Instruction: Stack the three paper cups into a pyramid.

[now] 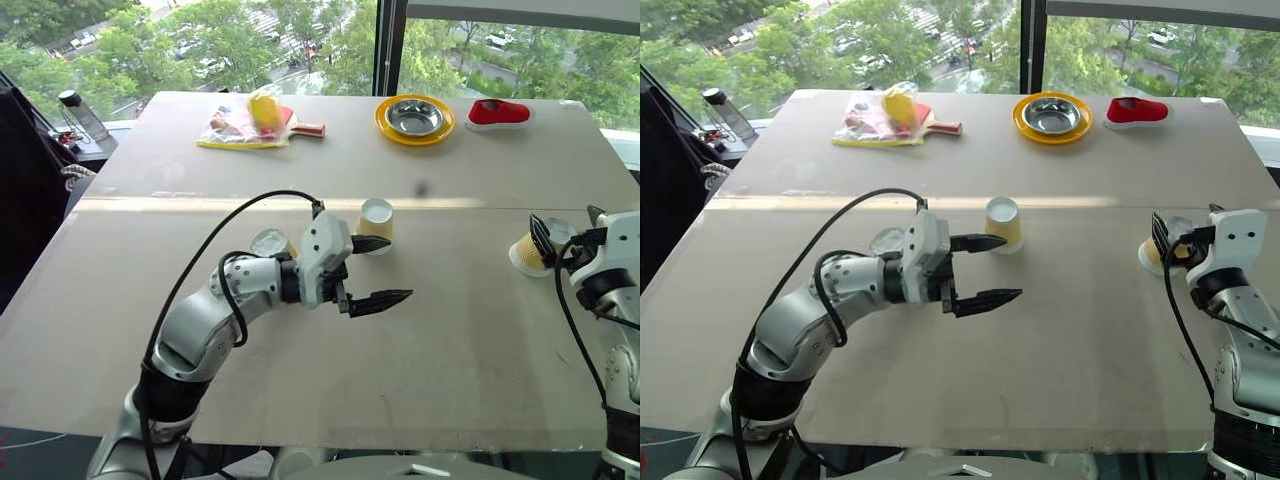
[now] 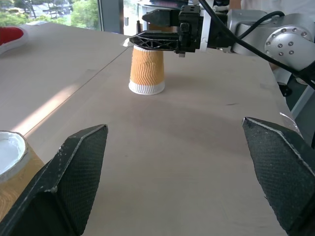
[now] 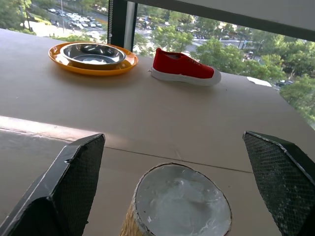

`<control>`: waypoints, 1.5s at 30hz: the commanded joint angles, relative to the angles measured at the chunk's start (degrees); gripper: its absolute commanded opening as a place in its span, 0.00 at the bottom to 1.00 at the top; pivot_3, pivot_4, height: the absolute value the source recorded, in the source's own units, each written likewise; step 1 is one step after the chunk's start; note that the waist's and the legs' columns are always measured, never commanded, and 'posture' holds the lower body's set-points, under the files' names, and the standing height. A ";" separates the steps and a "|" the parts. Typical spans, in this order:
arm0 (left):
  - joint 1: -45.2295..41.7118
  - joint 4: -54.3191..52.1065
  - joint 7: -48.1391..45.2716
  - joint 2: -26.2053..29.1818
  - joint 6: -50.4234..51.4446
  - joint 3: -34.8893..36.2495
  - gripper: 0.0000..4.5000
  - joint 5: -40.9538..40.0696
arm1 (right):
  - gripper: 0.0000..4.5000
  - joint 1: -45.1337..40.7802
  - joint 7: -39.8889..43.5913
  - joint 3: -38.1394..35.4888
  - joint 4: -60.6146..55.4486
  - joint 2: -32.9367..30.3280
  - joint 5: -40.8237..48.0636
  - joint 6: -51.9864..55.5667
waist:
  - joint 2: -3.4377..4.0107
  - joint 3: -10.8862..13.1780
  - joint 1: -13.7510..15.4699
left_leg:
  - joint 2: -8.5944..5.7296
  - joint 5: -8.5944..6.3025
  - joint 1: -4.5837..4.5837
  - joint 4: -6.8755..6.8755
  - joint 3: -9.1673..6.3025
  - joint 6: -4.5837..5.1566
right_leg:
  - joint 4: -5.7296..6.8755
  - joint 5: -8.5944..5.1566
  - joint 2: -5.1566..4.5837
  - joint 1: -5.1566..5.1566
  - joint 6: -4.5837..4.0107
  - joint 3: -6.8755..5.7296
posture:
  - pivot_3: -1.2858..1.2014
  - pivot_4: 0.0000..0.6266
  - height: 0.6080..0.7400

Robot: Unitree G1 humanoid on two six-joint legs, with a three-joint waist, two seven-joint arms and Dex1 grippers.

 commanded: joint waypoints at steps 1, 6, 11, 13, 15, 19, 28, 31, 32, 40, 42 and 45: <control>-1.56 0.26 -0.22 -1.35 -2.70 -0.27 1.00 1.58 | 0.99 -1.35 -2.27 -2.36 1.15 0.03 0.99 -0.18 | 0.00 0.00 0.04 | -0.01 0.00 -0.02 0.00 -0.01 0.00 | 0.00 0.00 -0.01 0.00 0.00 0.00 | 0.52 0.24 1.00; -2.34 1.72 1.12 -3.34 -5.82 0.78 1.00 3.87 | 0.99 -1.75 -3.53 -3.16 2.91 0.18 2.59 1.16 | 0.00 0.00 -0.02 | -0.03 0.00 -0.02 0.01 -0.01 0.00 | 0.00 0.00 -0.02 0.00 0.00 -0.01 | 0.52 0.24 1.00; -2.45 2.42 1.20 -4.16 -7.26 1.23 1.00 4.77 | 0.99 -1.30 -2.69 -3.04 2.80 0.16 5.66 4.44 | 0.00 0.00 -0.01 | -0.03 0.00 -0.02 0.01 -0.03 0.00 | 0.01 0.00 -0.02 0.01 0.00 0.00 | 0.52 0.24 1.00; -2.27 2.50 1.08 -4.21 -7.56 1.29 1.00 5.06 | 0.94 -1.03 -2.18 -2.75 2.54 0.13 6.54 5.27 | 0.00 0.00 -0.04 | -0.03 0.00 -0.03 0.01 -0.03 0.00 | 0.01 0.00 -0.02 0.01 0.00 -0.01 | 0.52 0.24 1.00; -2.19 2.53 1.06 -4.22 -7.75 1.27 1.00 5.25 | 0.79 -0.81 -1.96 -2.54 2.42 0.02 6.73 5.66 | 0.00 0.00 -0.02 | -0.03 0.00 -0.03 0.01 -0.03 0.00 | 0.00 0.00 -0.02 0.01 0.00 0.00 | 0.52 0.24 1.00; -1.73 2.33 1.03 -4.08 -8.10 1.32 1.00 5.81 | 0.51 -0.50 -1.18 -1.84 2.54 -0.23 6.28 4.95 | 0.01 0.00 -0.01 | -0.03 0.00 -0.03 0.01 -0.04 0.00 | 0.00 0.00 -0.02 0.01 0.00 -0.01 | 0.52 0.24 1.00; 8.65 -2.48 5.44 -2.09 -8.58 5.95 1.00 6.92 | 0.51 -2.11 5.42 6.88 -2.91 -1.84 8.46 8.41 | 0.04 0.00 -0.67 | -0.03 0.00 -0.02 -0.03 -0.11 0.00 | 0.01 0.00 0.04 -0.03 0.00 0.08 | 0.52 0.24 1.00; 16.30 -6.06 9.29 -2.06 -8.71 9.06 1.00 7.94 | 0.51 -4.14 7.63 12.20 -3.88 -2.17 8.08 10.23 | 0.04 0.00 -0.92 | -0.03 0.00 -0.01 -0.06 -0.21 0.00 | 0.00 0.00 0.04 -0.04 0.00 0.17 | 0.52 0.24 1.00; 18.18 -7.23 10.37 -2.23 -8.48 9.82 1.00 7.90 | 0.51 -4.77 8.18 13.65 -3.83 -2.21 7.87 10.68 | 0.04 0.00 -0.98 | -0.03 0.00 -0.01 -0.05 -0.22 0.00 | -0.02 0.00 0.04 -0.04 0.00 0.18 | 0.52 0.24 1.00; 23.48 -11.09 16.12 -2.47 -8.34 12.18 1.00 10.71 | 0.51 -12.04 10.17 22.63 1.66 1.96 6.34 10.76 | 0.03 0.01 0.39 | -0.21 0.00 -0.04 -0.01 -0.50 0.00 | -0.08 0.01 -0.08 0.01 -0.01 0.04 | 0.52 0.24 1.00; 23.43 -11.23 16.64 -2.60 -8.49 12.16 1.00 10.91 | 0.51 -13.95 10.02 24.20 3.71 3.21 5.39 9.98 | 0.03 0.01 0.18 | -0.22 0.00 -0.04 -0.01 -0.51 0.00 | -0.09 0.01 -0.08 0.00 -0.01 0.01 | 0.52 0.24 1.00; 23.05 -11.51 17.00 -2.80 -8.39 11.92 1.00 11.05 | 0.51 -16.16 9.65 25.26 6.55 4.90 3.71 7.92 | 0.03 0.01 -0.15 | -0.23 0.00 -0.03 -0.02 -0.50 0.00 | -0.09 0.01 -0.07 -0.01 -0.01 -0.05 | 0.52 0.24 1.00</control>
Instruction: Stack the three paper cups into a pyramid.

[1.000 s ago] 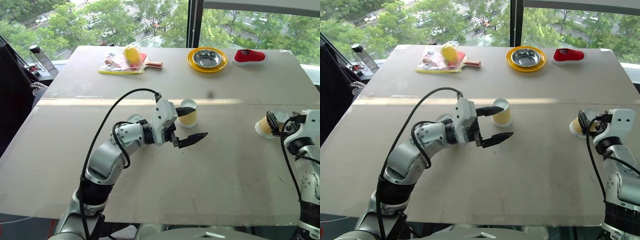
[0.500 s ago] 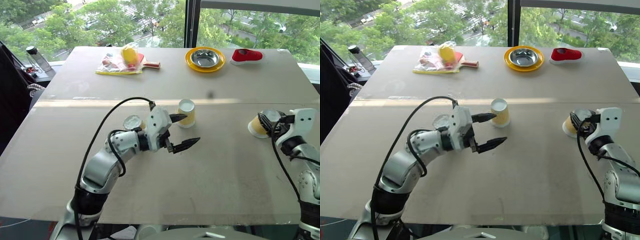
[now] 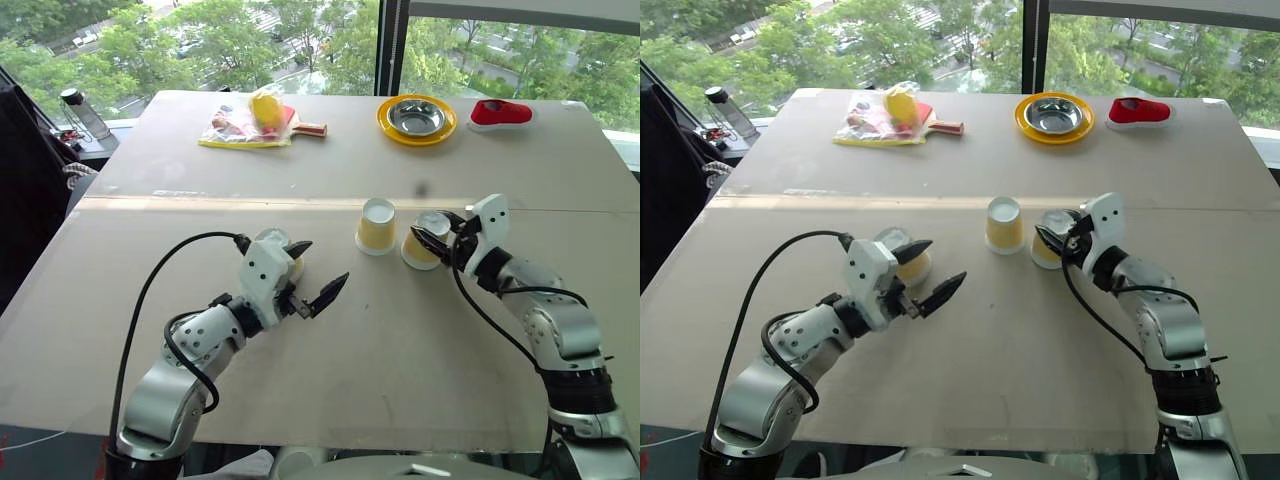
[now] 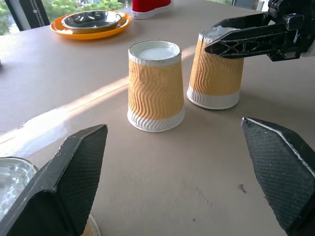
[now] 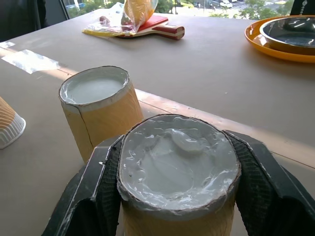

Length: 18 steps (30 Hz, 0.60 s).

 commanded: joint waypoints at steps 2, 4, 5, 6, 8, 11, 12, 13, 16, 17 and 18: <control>-0.91 -3.39 0.98 -0.43 -0.52 0.11 1.00 -0.02 | 0.51 -2.65 -0.05 1.16 3.17 1.86 -1.92 -3.01 | 0.00 0.00 -0.09 | 0.00 0.00 0.00 0.00 0.00 0.00 | 0.00 0.00 0.01 -0.01 0.00 -0.03 | 0.52 0.24 1.00; -1.06 -3.63 1.24 -0.57 -0.39 0.07 1.00 0.04 | 0.51 -3.40 0.08 1.29 4.35 2.41 -2.42 -3.55 | 0.00 0.00 -0.06 | 0.00 0.00 0.00 0.00 0.00 0.00 | 0.01 0.00 0.00 -0.01 0.00 -0.03 | 0.52 0.24 1.00; -1.06 -3.68 1.26 -0.56 -0.40 0.05 1.00 0.11 | 0.51 -3.73 0.16 1.34 4.73 2.69 -2.43 -3.60 | 0.00 0.00 -0.06 | 0.00 0.00 0.00 0.00 0.00 0.00 | 0.00 0.00 0.00 0.00 0.00 -0.04 | 0.52 0.24 1.00; -1.02 -3.72 1.30 -0.58 -0.44 0.07 1.00 0.13 | 0.51 -3.88 0.23 1.42 4.91 2.86 -2.56 -3.72 | 0.00 0.00 -0.10 | 0.00 0.00 0.00 0.00 0.00 0.00 | 0.01 0.00 0.00 -0.01 0.00 -0.05 | 0.52 0.24 1.00; -1.15 -3.61 1.32 -0.56 -0.47 0.16 1.00 0.13 | 0.51 -4.02 0.44 1.71 5.35 3.03 -3.01 -4.02 | 0.00 0.00 -0.10 | 0.00 0.00 0.01 0.00 0.00 0.00 | 0.01 0.00 0.01 -0.01 0.00 -0.05 | 0.52 0.24 1.00; -1.88 -3.14 1.52 -0.62 -0.50 0.10 1.00 0.17 | 0.51 -4.26 0.46 2.38 6.42 3.17 -4.38 -5.33 | 0.00 0.00 -0.09 | 0.00 0.00 0.01 0.00 0.00 0.00 | 0.01 0.00 0.01 -0.01 0.00 -0.05 | 0.52 0.24 1.00; -2.03 -3.12 1.59 -0.66 -0.48 0.07 1.00 0.16 | 0.51 -4.43 0.17 2.50 6.69 3.35 -4.78 -5.63 | 0.00 0.00 -0.12 | 0.00 0.00 0.01 0.00 0.00 0.00 | 0.01 0.00 0.01 0.00 0.00 -0.06 | 0.52 0.24 1.00; -2.12 -3.15 1.65 -0.72 -0.43 0.04 1.00 0.11 | 0.51 -4.59 -0.02 2.52 6.93 3.54 -5.02 -5.87 | 0.00 0.00 -0.14 | 0.00 0.00 0.01 0.00 0.00 0.00 | 0.02 0.00 0.01 0.00 0.00 -0.06 | 0.52 0.24 1.00; -2.11 -3.27 1.78 -0.85 -0.39 -0.15 1.00 0.02 | 0.51 -5.41 -0.92 2.26 8.16 4.17 -5.92 -6.71 | 0.00 0.00 -0.18 | 0.00 0.00 0.02 0.00 0.00 -0.01 | 0.03 0.00 0.02 0.00 0.00 -0.06 | 0.52 0.24 1.00; -2.05 -3.31 1.78 -0.88 -0.35 -0.16 1.00 -0.02 | 0.51 -5.66 -1.14 2.10 8.62 4.28 -6.17 -6.89 | 0.00 0.00 -0.17 | 0.00 0.00 0.02 0.00 0.00 -0.01 | 0.03 0.00 0.02 -0.01 0.00 -0.06 | 0.52 0.24 1.00; -2.01 -3.33 1.78 -0.90 -0.31 -0.17 1.00 -0.04 | 0.51 -5.82 -1.27 1.99 8.96 4.30 -6.34 -7.00 | 0.00 0.00 -0.17 | 0.00 0.00 0.02 0.00 0.00 -0.01 | 0.03 0.00 0.02 -0.01 0.00 -0.07 | 0.52 0.24 1.00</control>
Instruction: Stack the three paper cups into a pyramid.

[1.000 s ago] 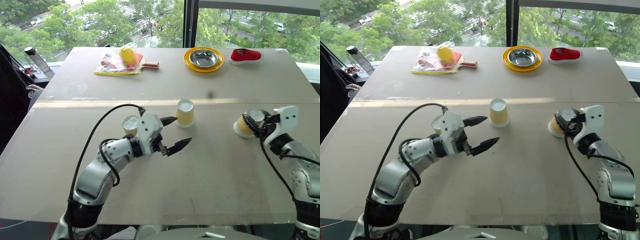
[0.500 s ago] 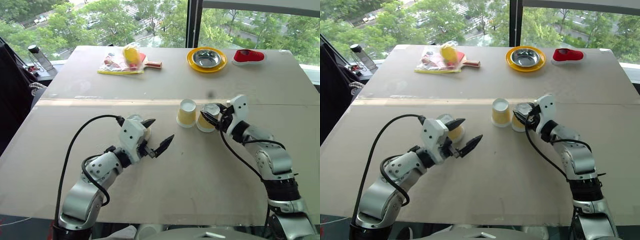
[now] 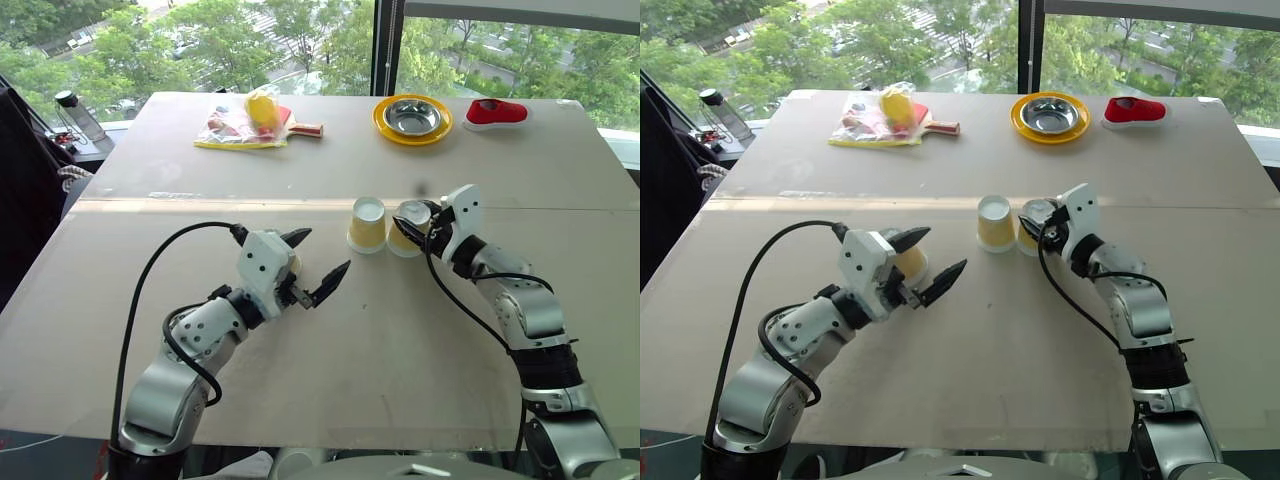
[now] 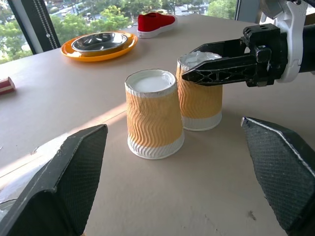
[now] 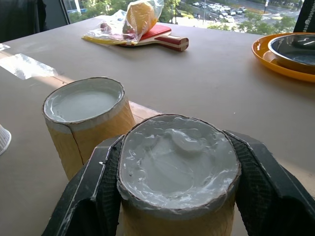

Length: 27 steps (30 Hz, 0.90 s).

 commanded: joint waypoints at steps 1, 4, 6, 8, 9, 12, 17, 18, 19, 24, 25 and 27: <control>0.02 -1.95 0.18 -0.12 -0.30 -0.13 1.00 -0.17 | 0.51 -1.11 -0.70 -0.43 1.15 0.26 -1.04 -0.73 | 0.00 0.00 0.01 | 0.00 0.00 0.00 0.00 0.00 0.00 | 0.00 0.00 0.00 0.00 0.00 0.01 | 0.52 0.24 1.00; 0.02 -1.99 0.24 -0.18 -0.31 -0.08 1.00 -0.16 | 0.51 -1.24 -0.21 -0.51 1.51 0.34 -0.76 -0.44 | 0.00 0.00 0.06 | -0.01 0.00 0.00 0.01 0.00 0.00 | 0.00 0.00 -0.01 0.01 0.00 0.00 | 0.52 0.24 1.00; -0.03 -2.01 0.32 -0.21 -0.31 0.00 1.00 -0.15 | 0.51 -1.02 0.72 -0.24 1.10 0.33 -0.12 0.43 | 0.00 0.00 0.04 | -0.01 0.00 0.00 0.00 0.00 0.00 | 0.00 0.00 -0.01 0.01 0.00 0.00 | 0.52 0.24 1.00; -0.07 -2.01 0.39 -0.25 -0.31 0.00 1.00 -0.10 | 0.51 -0.62 1.52 0.23 0.49 0.15 0.26 1.41 | 0.00 0.00 0.04 | 0.00 0.00 0.00 0.00 0.00 0.00 | 0.00 0.00 0.00 0.01 0.00 0.00 | 0.52 0.24 1.00; -0.07 -2.02 0.43 -0.28 -0.31 -0.02 1.00 -0.07 | 0.51 -0.40 1.94 0.57 0.19 -0.10 0.32 1.95 | 0.00 0.00 0.03 | 0.00 0.00 0.00 0.00 0.00 0.00 | 0.00 0.00 -0.01 0.01 0.00 0.00 | 0.52 0.24 1.00; 0.05 -2.12 0.53 -0.31 -0.30 0.10 1.00 -0.05 | 0.74 -0.06 2.31 0.44 -0.57 -0.15 0.92 3.01 | 0.00 0.00 0.04 | 0.00 0.00 0.00 0.00 0.00 0.00 | -0.01 0.00 -0.01 0.01 0.00 0.00 | 0.52 0.24 1.00; 0.39 -2.19 0.91 -0.76 -0.35 0.57 1.00 -0.43 | 0.98 0.71 2.07 -0.90 -1.76 -0.37 1.10 2.77 | 0.05 0.04 0.08 | -0.02 0.00 -0.06 -0.02 -0.02 0.00 | -0.04 0.00 -0.03 -0.05 0.00 0.01 | 0.52 0.24 1.00; 0.44 -2.23 0.85 -0.71 -0.36 0.59 1.00 -0.41 | 0.98 1.35 2.38 -1.09 -2.46 -0.75 1.31 2.86 | 0.05 0.04 0.08 | -0.03 0.00 -0.06 -0.02 -0.01 0.00 | -0.04 0.00 -0.03 -0.04 0.00 0.00 | 0.52 0.24 1.00; 0.49 -2.28 0.80 -0.70 -0.37 0.63 1.00 -0.42 | 0.98 2.45 2.69 -1.47 -3.64 -1.37 1.56 2.96 | 0.05 0.04 0.11 | -0.03 0.00 -0.06 -0.02 -0.02 0.00 | -0.05 0.00 -0.03 -0.04 0.00 0.00 | 0.52 0.24 1.00; 1.92 -3.63 0.64 -0.95 -0.93 1.01 1.00 -1.21 | 0.98 7.25 4.32 -3.32 -9.54 -4.41 4.18 5.07 | 0.06 0.04 0.25 | -0.03 0.00 -0.11 -0.06 -0.13 0.00 | -0.11 0.00 -0.06 -0.04 0.00 0.02 | 0.52 0.24 1.00; 2.24 -3.93 0.53 -0.98 -1.05 0.99 1.00 -1.38 | 0.98 7.92 4.69 -3.51 -10.40 -5.01 4.62 5.62 | 0.06 0.04 0.24 | -0.04 0.00 -0.11 -0.06 -0.12 0.00 | -0.12 0.00 -0.06 -0.04 0.00 0.03 | 0.52 0.24 1.00; 3.53 -4.83 0.33 -1.17 -1.56 0.94 1.00 -1.69 | 0.98 9.85 5.85 -4.16 -12.60 -6.67 5.84 6.65 | 0.06 0.04 0.15 | -0.04 0.00 -0.11 -0.06 -0.12 0.00 | -0.12 0.00 -0.06 -0.04 0.00 0.04 | 0.52 0.24 1.00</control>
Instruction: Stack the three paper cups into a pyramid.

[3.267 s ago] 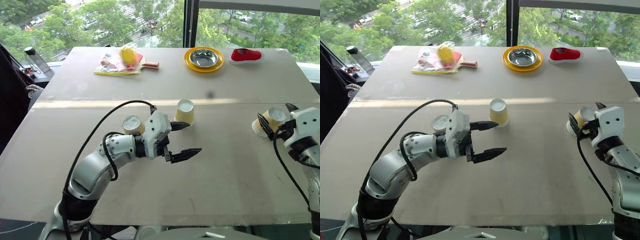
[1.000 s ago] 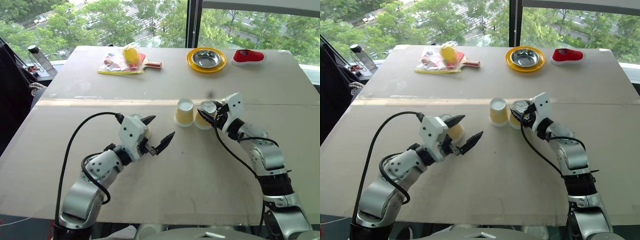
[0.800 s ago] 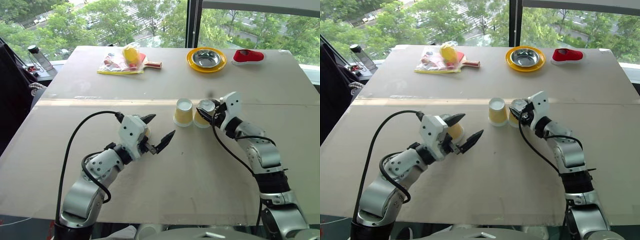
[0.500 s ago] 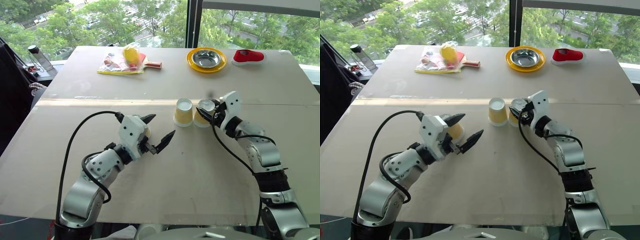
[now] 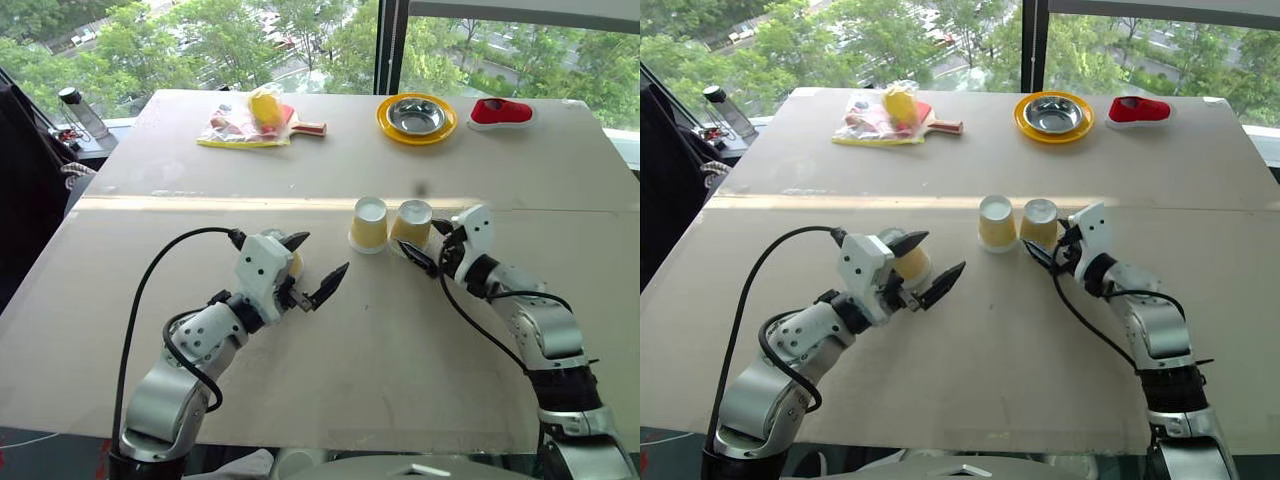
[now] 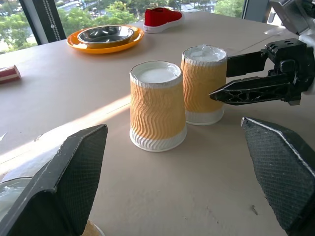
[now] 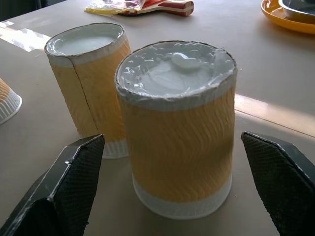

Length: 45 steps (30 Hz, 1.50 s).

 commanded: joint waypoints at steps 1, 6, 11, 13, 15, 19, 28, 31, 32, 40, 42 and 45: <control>2.39 -4.65 -0.61 -0.42 -1.83 0.53 1.00 -1.75 | 0.98 2.36 2.24 -2.33 -5.79 -2.32 2.91 1.45 | 0.01 0.00 -0.01 | 0.00 0.00 0.00 0.00 -0.01 0.00 | 0.00 0.00 0.00 0.00 0.00 0.02 | 0.52 0.24 1.00; 11.22 -7.81 -1.15 -1.26 -5.92 0.11 1.00 -0.98 | 0.98 9.24 6.81 -4.07 -9.82 -8.09 4.47 1.20 | 0.02 0.01 0.12 | 0.01 0.00 0.00 -0.06 -0.01 0.00 | -0.05 0.00 -0.01 0.02 0.00 0.06 | 0.52 0.24 1.00; 18.43 -6.98 9.26 -8.93 -9.02 5.15 1.00 2.98 | 0.98 16.72 16.45 -7.64 -15.67 -12.27 9.83 -5.93 | 0.00 0.05 0.49 | 0.01 -0.01 0.02 -0.12 -0.02 0.02 | -0.15 0.00 -0.04 0.09 0.00 0.06 | 0.52 0.24 1.00; 18.10 -5.68 12.35 -10.08 -7.65 5.15 1.00 5.89 | 0.98 17.81 19.74 -9.09 -16.79 -11.99 12.42 -9.43 | -0.02 0.06 0.69 | 0.02 -0.02 0.06 -0.12 -0.05 0.02 | -0.11 0.00 -0.02 0.13 0.00 0.02 | 0.52 0.24 1.00; 16.68 -4.77 12.96 -10.39 -9.24 4.68 1.00 7.83 | 0.98 18.13 21.61 -9.69 -18.24 -12.52 16.00 -8.39 | -0.03 0.06 0.99 | 0.02 -0.03 0.09 -0.12 -0.04 0.04 | -0.07 0.00 -0.02 0.14 0.00 0.02 | 0.52 0.24 1.00; 15.38 -2.35 15.68 -11.79 -10.88 4.77 1.00 11.05 | 0.98 17.09 23.40 -10.34 -19.31 -11.11 21.66 -8.67 | -0.07 0.06 1.49 | 0.00 -0.02 0.06 -0.08 -0.04 0.02 | -0.07 0.02 -0.03 0.14 0.00 0.01 | 0.52 0.24 1.00; 11.44 5.69 16.10 -14.02 -15.57 3.64 1.00 13.32 | 0.98 16.42 23.26 -9.62 -18.15 -11.41 19.78 -11.43 | -0.08 0.07 1.71 | 0.00 -0.01 0.03 -0.09 -0.05 0.02 | -0.13 0.01 -0.04 0.11 0.00 -0.01 | 0.52 0.24 1.00; 8.32 10.04 15.93 -14.71 -17.87 2.55 1.00 14.36 | 0.98 16.48 22.82 -9.52 -18.47 -11.31 19.74 -11.53 | -0.09 0.07 1.63 | 0.00 -0.01 0.04 -0.07 -0.07 0.01 | -0.09 0.01 -0.03 0.12 0.00 -0.03 | 0.52 0.24 1.00; 7.49 11.09 15.97 -14.90 -18.36 2.45 1.00 14.52 | 0.98 16.44 22.67 -9.51 -18.54 -11.29 19.75 -11.53 | -0.09 0.07 1.62 | 0.00 -0.01 0.04 -0.06 -0.07 0.01 | -0.09 0.02 -0.03 0.12 0.00 -0.03 | 0.52 0.24 1.00; 1.04 19.04 15.00 -14.71 -22.13 3.52 1.00 13.99 | 0.98 15.71 21.47 -9.27 -18.72 -11.46 19.75 -11.28 | -0.10 0.08 1.50 | -0.01 -0.01 0.02 -0.04 -0.07 0.01 | -0.09 0.02 -0.02 0.10 0.00 -0.05 | 0.52 0.24 1.00; 0.62 19.77 14.78 -14.56 -22.90 3.85 1.00 13.88 | 0.98 15.58 21.63 -9.39 -18.45 -11.59 19.94 -11.23 | -0.10 0.08 1.53 | 0.00 -0.01 0.02 -0.04 -0.07 0.01 | -0.09 0.02 -0.03 0.10 0.00 -0.05 | 0.52 0.24 1.00; 0.03 20.41 14.67 -14.53 -23.97 3.86 0.88 13.87 | 1.00 15.33 21.89 -9.51 -17.92 -11.56 20.13 -11.32 | -0.10 0.08 1.55 | -0.01 -0.01 0.02 -0.03 -0.08 0.01 | -0.09 0.02 -0.03 0.10 0.00 -0.05 | 0.52 0.24 1.00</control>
